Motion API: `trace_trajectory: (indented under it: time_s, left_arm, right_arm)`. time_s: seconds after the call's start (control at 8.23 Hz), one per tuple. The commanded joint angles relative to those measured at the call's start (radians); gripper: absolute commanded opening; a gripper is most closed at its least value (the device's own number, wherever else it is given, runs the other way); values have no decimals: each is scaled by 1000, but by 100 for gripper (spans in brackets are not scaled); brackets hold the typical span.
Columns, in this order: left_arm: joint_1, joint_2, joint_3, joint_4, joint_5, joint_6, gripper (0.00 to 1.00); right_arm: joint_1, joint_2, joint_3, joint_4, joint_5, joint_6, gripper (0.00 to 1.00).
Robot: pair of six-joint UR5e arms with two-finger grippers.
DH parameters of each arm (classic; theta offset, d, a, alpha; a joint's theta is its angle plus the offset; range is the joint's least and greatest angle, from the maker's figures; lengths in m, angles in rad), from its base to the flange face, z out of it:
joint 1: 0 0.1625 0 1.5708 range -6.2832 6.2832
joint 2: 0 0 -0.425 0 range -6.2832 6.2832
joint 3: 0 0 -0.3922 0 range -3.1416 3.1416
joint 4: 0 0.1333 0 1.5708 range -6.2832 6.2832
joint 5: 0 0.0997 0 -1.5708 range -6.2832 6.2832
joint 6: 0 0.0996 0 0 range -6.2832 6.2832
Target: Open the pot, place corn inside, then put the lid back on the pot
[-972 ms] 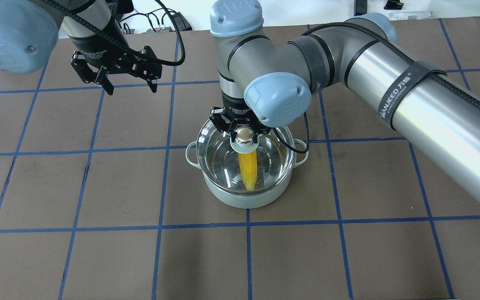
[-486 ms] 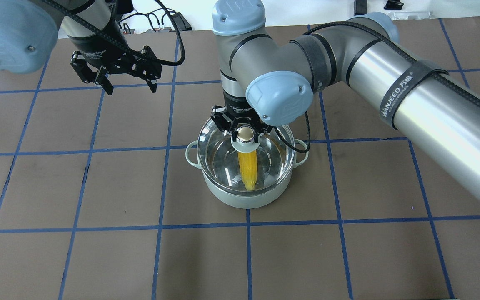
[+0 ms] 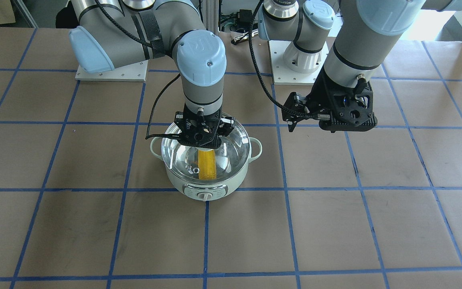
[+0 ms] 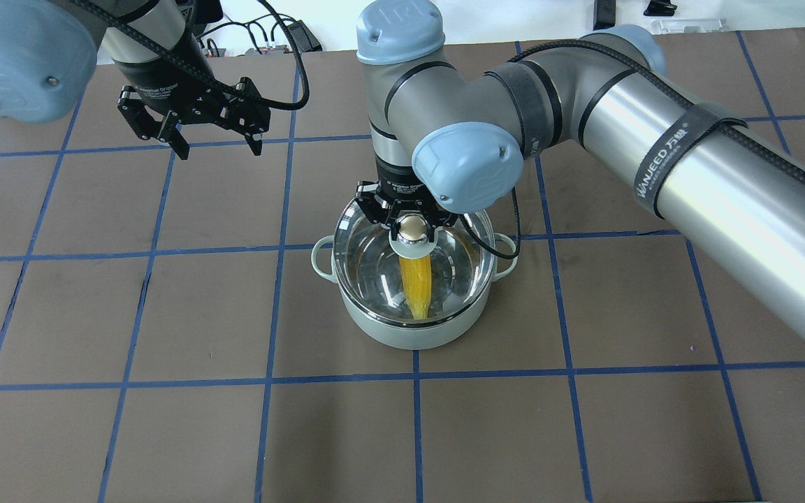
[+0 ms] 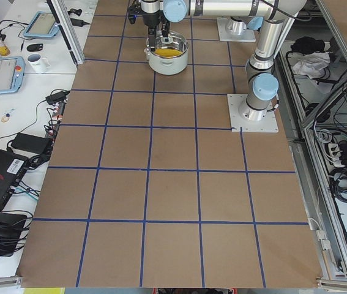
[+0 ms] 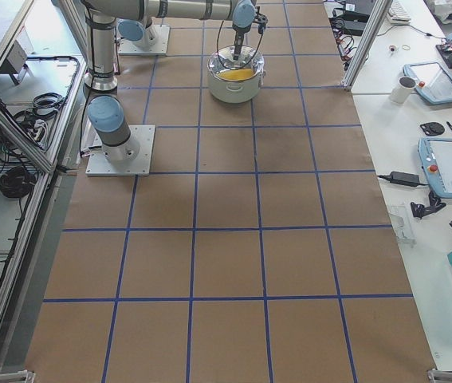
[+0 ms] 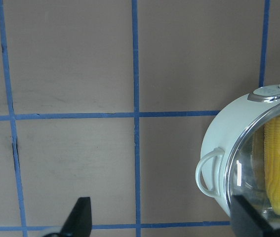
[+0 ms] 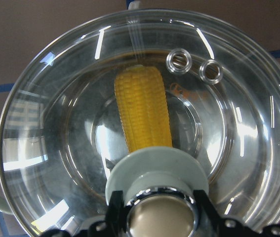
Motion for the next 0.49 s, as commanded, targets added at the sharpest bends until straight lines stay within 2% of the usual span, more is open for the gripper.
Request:
trace_trajectory:
  time_s: [0.0,0.36]
  left_arm:
    - [0,0,0,0,0,0,100]
    - [0,0,0,0,0,0,100]
  right_arm:
    - [0,-1,1,0,0,5,34]
    - [0,-9,0,0,-5,12,34]
